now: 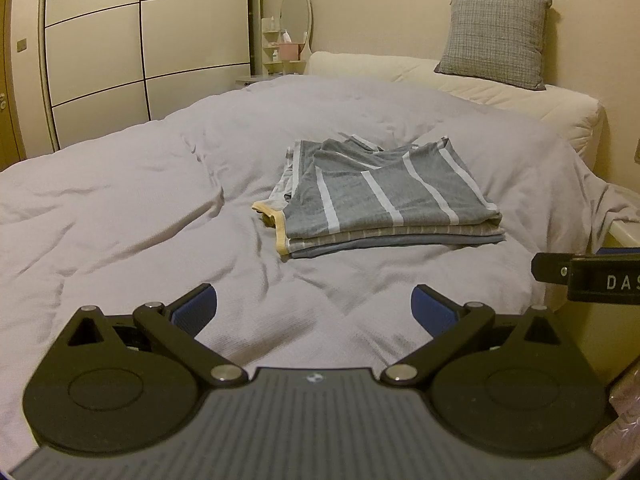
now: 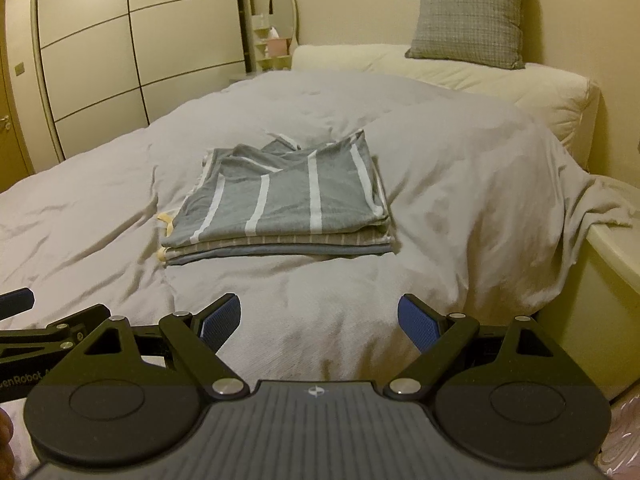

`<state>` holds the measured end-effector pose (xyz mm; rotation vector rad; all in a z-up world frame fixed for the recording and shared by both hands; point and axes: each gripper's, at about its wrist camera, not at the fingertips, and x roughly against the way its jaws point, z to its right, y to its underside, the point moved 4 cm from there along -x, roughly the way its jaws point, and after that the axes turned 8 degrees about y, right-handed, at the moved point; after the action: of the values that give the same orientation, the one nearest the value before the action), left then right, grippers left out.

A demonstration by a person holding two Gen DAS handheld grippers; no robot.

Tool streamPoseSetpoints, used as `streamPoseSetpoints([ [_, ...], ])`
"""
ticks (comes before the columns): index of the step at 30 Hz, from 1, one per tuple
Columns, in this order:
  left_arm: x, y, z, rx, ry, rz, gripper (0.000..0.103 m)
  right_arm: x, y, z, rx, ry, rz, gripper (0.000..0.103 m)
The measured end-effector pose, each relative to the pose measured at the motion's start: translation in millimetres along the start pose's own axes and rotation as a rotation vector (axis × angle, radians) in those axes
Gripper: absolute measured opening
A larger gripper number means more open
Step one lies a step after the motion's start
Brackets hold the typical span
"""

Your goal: Fold clothes

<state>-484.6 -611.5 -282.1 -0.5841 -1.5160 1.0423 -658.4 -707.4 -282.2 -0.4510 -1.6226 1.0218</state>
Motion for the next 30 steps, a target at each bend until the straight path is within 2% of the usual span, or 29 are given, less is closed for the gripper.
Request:
streamPoseSetpoints([
  [30,2.5,6.8,12.7,-0.03,0.011,-0.013,0.102,6.6,8.8,7.1,-0.007,0.002,-0.007,0.088],
])
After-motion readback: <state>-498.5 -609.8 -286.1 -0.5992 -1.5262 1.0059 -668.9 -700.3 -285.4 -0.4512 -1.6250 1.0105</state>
